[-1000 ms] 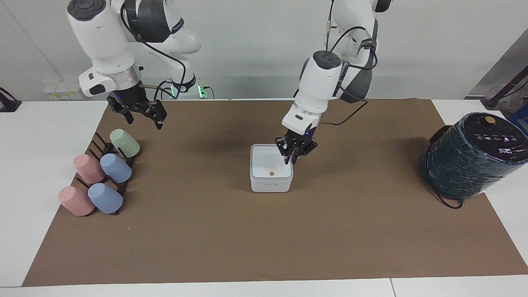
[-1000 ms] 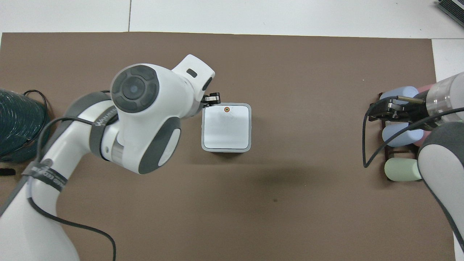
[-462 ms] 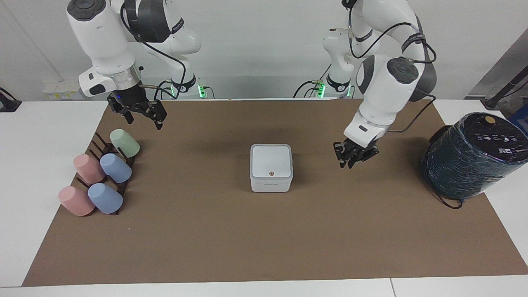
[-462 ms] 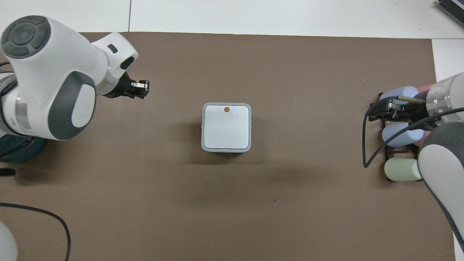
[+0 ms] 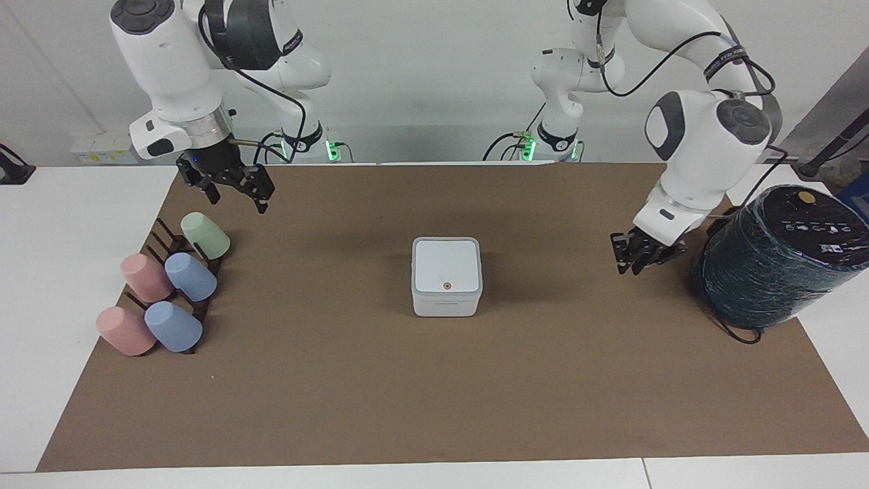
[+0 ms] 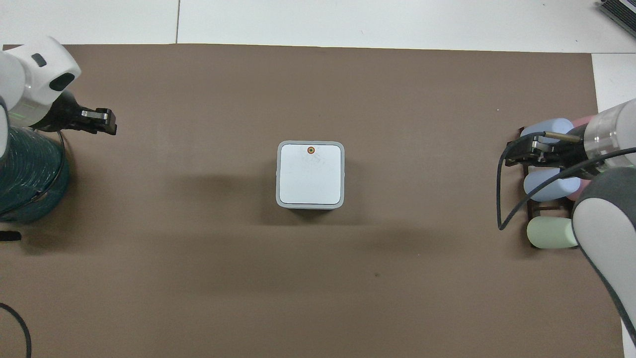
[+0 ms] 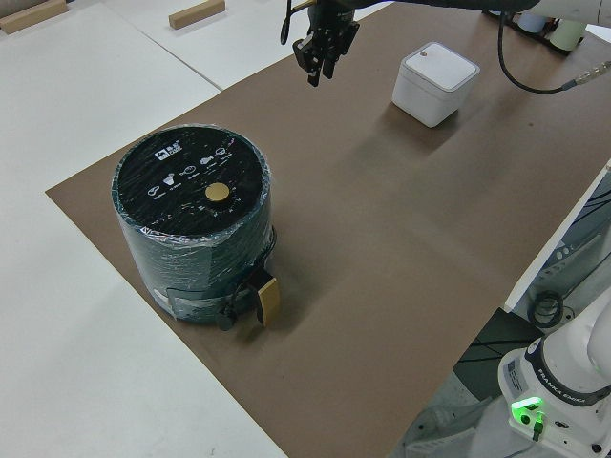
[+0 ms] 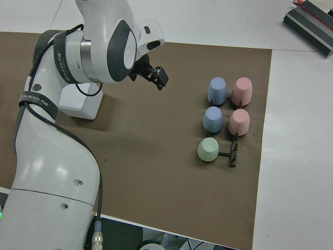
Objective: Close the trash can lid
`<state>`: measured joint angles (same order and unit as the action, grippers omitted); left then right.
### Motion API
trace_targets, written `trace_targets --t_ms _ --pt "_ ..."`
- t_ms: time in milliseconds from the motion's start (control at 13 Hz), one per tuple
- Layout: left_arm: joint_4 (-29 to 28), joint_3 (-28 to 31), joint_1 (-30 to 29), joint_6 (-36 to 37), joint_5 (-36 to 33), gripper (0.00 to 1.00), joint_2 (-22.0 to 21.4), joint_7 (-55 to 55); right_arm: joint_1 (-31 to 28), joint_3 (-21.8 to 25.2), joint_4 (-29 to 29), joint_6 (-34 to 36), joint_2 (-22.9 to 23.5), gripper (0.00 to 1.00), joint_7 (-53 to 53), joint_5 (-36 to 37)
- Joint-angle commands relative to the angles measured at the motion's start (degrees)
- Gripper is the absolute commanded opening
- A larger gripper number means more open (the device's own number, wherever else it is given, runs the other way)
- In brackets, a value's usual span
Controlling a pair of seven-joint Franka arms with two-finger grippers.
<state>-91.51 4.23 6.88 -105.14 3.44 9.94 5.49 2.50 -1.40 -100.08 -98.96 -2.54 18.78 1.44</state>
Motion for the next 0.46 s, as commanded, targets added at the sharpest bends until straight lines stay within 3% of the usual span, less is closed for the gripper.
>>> trace_targets --t_ms 0,77,385 --pt "-0.16 -0.45 -0.46 2.13 -1.15 0.96 -3.60 0.48 -0.57 -0.10 -0.90 -0.27 -0.80 1.00 -1.11 -0.38" --pt "-0.24 -0.62 -0.38 2.22 -1.76 1.00 -4.56 0.40 -0.57 -0.10 -0.90 -0.27 -0.80 1.00 -1.11 -0.38" --pt "-0.33 -0.71 0.33 3.27 -3.35 1.00 -6.68 0.48 -0.57 -0.10 -0.90 -0.27 -0.80 1.00 -1.11 -0.38"
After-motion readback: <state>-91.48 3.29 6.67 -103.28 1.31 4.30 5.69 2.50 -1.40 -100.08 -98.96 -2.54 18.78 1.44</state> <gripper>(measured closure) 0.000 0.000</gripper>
